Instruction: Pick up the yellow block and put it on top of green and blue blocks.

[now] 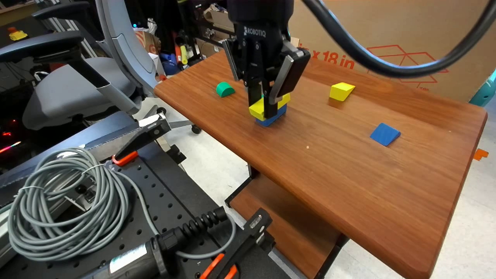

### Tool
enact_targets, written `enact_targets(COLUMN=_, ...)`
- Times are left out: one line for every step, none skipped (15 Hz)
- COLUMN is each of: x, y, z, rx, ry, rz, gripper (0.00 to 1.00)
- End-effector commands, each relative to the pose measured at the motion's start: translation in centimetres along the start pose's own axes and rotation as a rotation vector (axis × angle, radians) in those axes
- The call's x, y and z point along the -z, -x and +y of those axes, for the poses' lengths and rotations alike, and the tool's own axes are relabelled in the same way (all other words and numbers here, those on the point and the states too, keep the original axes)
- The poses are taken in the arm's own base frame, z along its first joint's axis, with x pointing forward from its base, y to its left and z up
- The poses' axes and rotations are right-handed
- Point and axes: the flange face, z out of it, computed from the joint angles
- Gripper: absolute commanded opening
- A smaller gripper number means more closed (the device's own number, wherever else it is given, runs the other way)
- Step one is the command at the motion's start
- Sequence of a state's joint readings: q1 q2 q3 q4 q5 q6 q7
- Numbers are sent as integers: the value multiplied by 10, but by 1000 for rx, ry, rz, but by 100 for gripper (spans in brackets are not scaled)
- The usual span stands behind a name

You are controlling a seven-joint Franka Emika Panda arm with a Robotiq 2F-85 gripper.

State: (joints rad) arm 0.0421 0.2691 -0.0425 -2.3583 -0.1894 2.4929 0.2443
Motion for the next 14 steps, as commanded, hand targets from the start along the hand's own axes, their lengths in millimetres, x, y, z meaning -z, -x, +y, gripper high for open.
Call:
enact_targets(x=6, y=-7, z=-7, rx=39, ry=0, rz=8, gripper=9)
enact_targets(x=7, y=-9, z=-8, rx=38, ry=-11, rz=-3, gripper=9)
enact_targets(x=9, y=-11, z=-9, rx=37, ry=-18, rz=-6, gripper=9)
enact_targets(x=12, y=-14, z=-11, rx=39, ry=-22, rz=-10, gripper=9)
enact_targets(x=14, y=-16, z=-12, rx=41, ry=-25, rz=-8, gripper=9)
enact_targets(x=16, y=-18, z=-14, rx=44, ry=-28, rz=-7, gripper=9)
enact_targets(x=18, y=-20, z=-17, rx=55, ry=-29, rz=-11, gripper=9)
enact_targets(x=19, y=-21, z=-20, rx=73, ry=-29, rz=-10, gripper=9)
enact_targets(x=19, y=-23, z=-22, rx=85, ry=-30, rz=-14, gripper=9)
enact_targets(x=19, y=-25, z=-25, rx=95, ry=-30, rz=-16, gripper=9)
enact_targets(x=18, y=-26, z=-27, rx=101, ry=-29, rz=-17, gripper=9)
enact_targets(x=17, y=-29, z=-28, rx=103, ry=-26, rz=-20, gripper=9)
enact_targets(x=14, y=-31, z=-29, rx=103, ry=-22, rz=-24, gripper=9)
enact_targets(x=12, y=-34, z=-30, rx=99, ry=-20, rz=-27, gripper=9)
